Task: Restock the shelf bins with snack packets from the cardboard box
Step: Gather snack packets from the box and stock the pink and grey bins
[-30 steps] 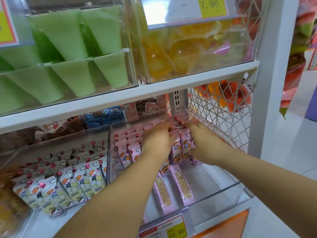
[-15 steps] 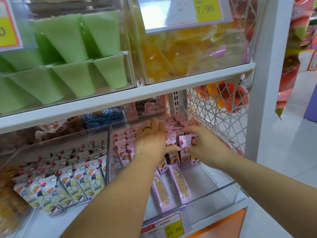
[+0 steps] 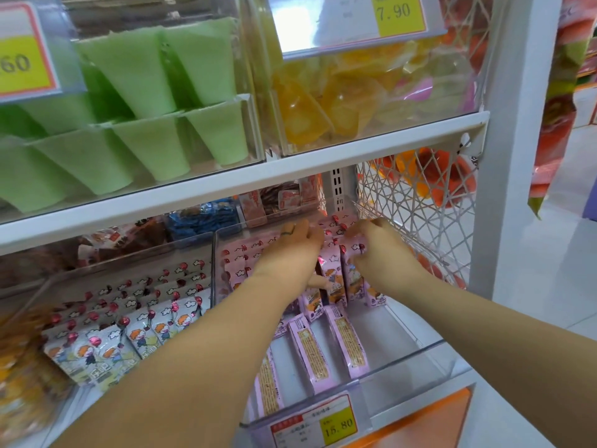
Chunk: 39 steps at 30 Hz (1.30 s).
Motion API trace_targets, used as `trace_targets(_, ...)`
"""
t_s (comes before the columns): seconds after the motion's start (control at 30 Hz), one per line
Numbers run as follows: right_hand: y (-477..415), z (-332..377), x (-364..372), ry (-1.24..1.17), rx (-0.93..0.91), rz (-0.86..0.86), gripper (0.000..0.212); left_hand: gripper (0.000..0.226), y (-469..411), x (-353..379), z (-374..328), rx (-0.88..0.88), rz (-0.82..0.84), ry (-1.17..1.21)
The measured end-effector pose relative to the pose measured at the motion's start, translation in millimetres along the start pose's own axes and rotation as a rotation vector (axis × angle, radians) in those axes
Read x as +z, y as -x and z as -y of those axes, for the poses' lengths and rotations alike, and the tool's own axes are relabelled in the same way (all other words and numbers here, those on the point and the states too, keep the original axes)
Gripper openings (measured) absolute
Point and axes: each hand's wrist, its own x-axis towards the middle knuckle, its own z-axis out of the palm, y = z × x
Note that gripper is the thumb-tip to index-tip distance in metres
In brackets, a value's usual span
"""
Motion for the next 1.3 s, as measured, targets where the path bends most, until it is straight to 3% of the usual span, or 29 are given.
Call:
trace_targets(0.13,12,-5,-2,-0.049,-0.098,-0.017,0.025,0.061,5,-2,13,-0.022,-0.034,0.007)
trace_targets(0.27,16,-4,-7,0.088,-0.202,0.133,0.018,0.052,9,-4,14,-0.14,0.002,0.054)
trace_targets(0.43,16,1,-6,0.251,-0.254,0.34,0.048,0.023,10,5,9,-0.107,0.02,0.119)
trace_targets(0.53,14,-3,-6,0.249,-0.231,0.349,0.059,0.031,9,1,14,-0.071,0.088,0.234)
trace_targets(0.63,15,-4,-7,0.243,-0.314,0.387,0.05,0.038,13,-2,18,0.037,0.144,0.288)
trace_targets(0.73,14,-3,-3,0.283,-0.403,0.596,0.044,0.038,17,0,22,0.058,0.143,0.333)
trace_targets(0.9,6,-8,5,0.386,-0.352,0.903,0.053,0.036,16,0,20,0.053,0.128,0.425)
trace_targets(1.07,5,-12,36,0.519,-0.416,0.886,0.034,0.042,15,4,21,0.048,0.144,0.44)
trace_targets(1.2,7,-13,27,0.463,-0.425,0.897,0.024,0.045,14,5,22,0.031,0.136,0.459)
trace_targets(1.3,8,-11,3,0.29,-0.301,0.987,0.049,0.045,15,3,21,0.036,0.124,0.449)
